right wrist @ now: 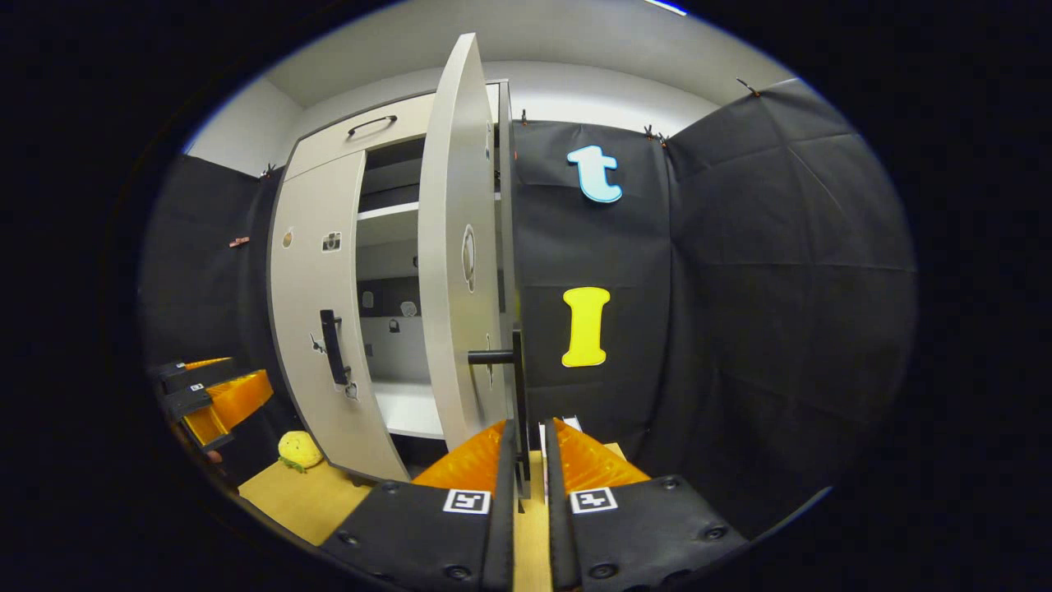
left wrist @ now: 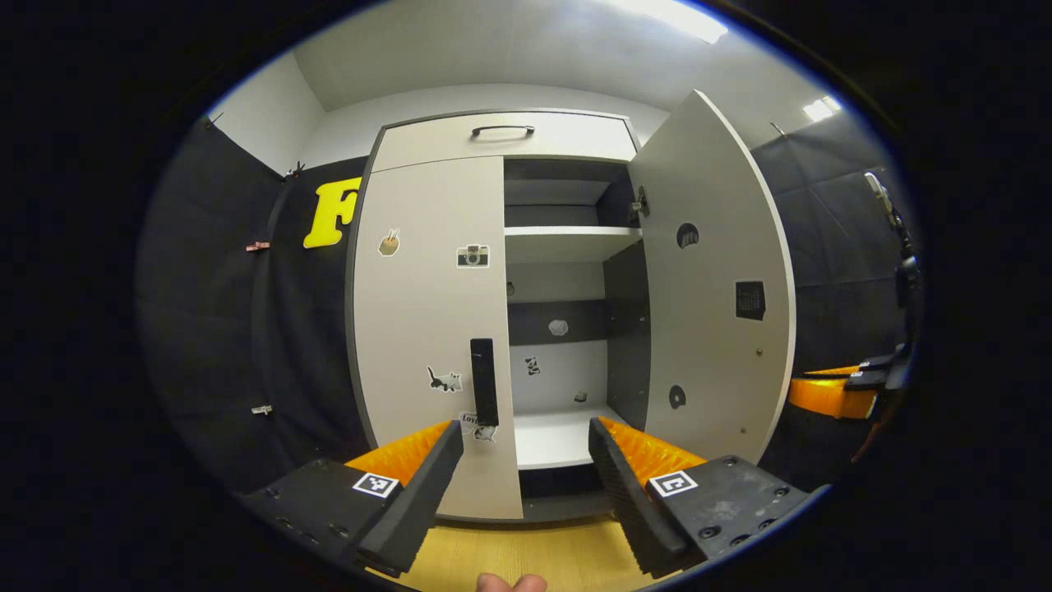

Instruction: Open the right door of the double-door shoe cabinet with the right hand, and open the left door with the left hand.

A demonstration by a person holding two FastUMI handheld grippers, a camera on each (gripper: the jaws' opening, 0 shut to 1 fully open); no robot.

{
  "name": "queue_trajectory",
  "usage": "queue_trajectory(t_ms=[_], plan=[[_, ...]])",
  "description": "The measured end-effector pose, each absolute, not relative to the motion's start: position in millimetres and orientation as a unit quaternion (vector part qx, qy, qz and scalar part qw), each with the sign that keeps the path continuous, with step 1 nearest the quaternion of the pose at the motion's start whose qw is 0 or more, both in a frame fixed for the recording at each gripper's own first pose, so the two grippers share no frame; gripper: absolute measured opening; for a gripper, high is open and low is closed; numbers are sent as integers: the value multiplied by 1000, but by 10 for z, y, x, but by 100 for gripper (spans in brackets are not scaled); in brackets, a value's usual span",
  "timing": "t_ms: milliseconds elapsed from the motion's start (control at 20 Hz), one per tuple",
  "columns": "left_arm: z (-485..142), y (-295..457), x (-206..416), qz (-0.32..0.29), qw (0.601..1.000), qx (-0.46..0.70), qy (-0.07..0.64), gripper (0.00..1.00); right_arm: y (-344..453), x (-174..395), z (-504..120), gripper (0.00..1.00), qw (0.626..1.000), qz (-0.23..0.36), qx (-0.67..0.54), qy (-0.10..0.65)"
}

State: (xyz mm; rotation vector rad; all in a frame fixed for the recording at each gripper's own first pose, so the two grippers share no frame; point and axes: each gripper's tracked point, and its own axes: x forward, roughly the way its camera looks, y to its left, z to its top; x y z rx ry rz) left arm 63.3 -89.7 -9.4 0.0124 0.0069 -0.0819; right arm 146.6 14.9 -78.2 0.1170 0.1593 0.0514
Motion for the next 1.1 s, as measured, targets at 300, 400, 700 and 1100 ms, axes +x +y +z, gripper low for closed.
queue_trajectory(t_ms=[300,400,700,1100], plan=[[-86,-839,1163,-35,999,17,2,95,116,1400,-740,84,995,16,67,73],[-88,-798,1384,-33,999,26,-4,93,103,1407,-745,99,995,4,73,71],[-231,-634,2062,-16,999,27,10,95,41,1393,-741,98,995,-10,73,66],[-401,-486,2647,0,1000,18,18,72,-51,1448,-687,98,997,-24,62,48]])
